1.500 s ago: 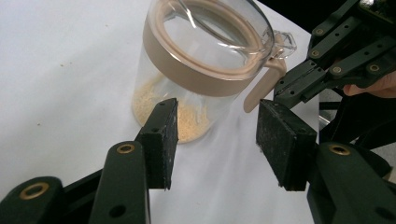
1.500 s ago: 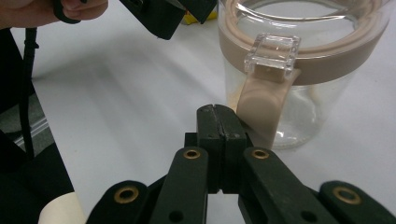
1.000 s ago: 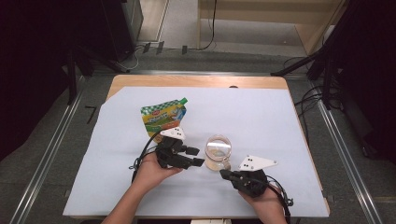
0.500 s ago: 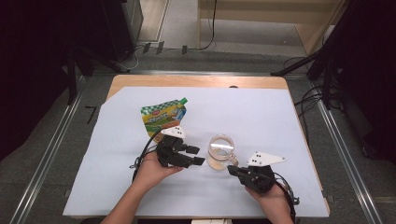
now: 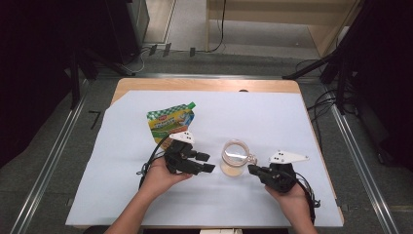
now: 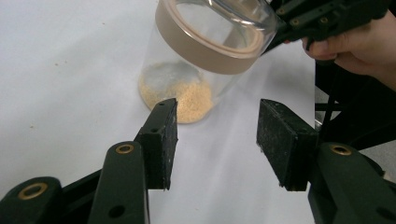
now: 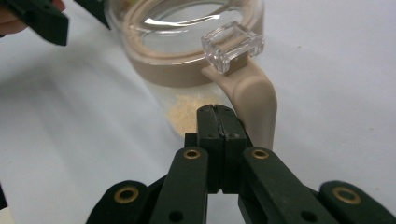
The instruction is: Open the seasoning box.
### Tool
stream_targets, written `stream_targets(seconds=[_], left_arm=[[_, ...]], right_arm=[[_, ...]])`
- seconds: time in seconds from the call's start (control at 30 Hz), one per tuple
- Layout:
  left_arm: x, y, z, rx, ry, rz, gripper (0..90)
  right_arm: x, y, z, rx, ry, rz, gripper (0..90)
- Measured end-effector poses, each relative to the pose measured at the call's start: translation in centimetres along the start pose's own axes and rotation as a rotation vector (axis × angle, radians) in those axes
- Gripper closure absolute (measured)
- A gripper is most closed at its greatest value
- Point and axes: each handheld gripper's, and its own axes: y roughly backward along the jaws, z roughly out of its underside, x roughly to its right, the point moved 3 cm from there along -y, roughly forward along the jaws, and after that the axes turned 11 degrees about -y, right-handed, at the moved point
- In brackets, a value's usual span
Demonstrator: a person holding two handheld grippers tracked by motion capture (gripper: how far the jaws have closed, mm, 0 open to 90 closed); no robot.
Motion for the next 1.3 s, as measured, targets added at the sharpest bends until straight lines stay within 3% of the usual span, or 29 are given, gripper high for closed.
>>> stream_targets(seconds=[0.43, 0.53, 0.67, 0.8, 0.83, 0.9, 0.97, 1.17, 1.3], left_arm=[[0.1, -0.4, 0.1, -0.010, -0.006, -0.011, 47.9], [0.1, -0.4, 0.1, -0.009, -0.005, -0.014, 47.9], [0.0, -0.2, 0.2, -0.005, -0.004, -0.024, 47.3], [-0.2, 0.0, 0.3, -0.004, 0.010, -0.039, 44.7], [-0.3, 0.0, 0.4, 0.000, 0.024, -0.043, 45.0], [-0.3, 0.0, 0.4, 0.003, 0.012, -0.054, 45.1], [-0.2, -0.1, 0.3, 0.013, -0.010, -0.061, 45.0], [0.0, -0.3, 0.1, 0.018, 0.011, -0.051, 42.2], [-0.1, -0.4, -0.2, 0.038, -0.010, -0.029, 41.5]], right_arm=[[3.2, -0.9, -2.1, 0.006, -0.004, -0.001, 90.0], [4.0, -1.4, -2.8, 0.006, 0.013, 0.002, 90.0], [4.7, -1.8, -3.0, -0.018, 0.014, -0.002, 90.0], [4.4, -0.9, -3.2, -0.007, 0.038, 0.017, 90.0], [4.2, 0.2, -3.1, 0.012, 0.060, 0.052, 90.0], [4.4, 0.7, -2.9, 0.022, 0.047, 0.059, 90.0], [4.9, 0.9, -2.8, 0.029, 0.002, 0.084, 90.0], [6.5, -1.5, -3.4, 0.020, -0.082, 0.140, 90.0], [6.1, -2.4, -3.6, 0.029, -0.040, 0.173, 90.0]])
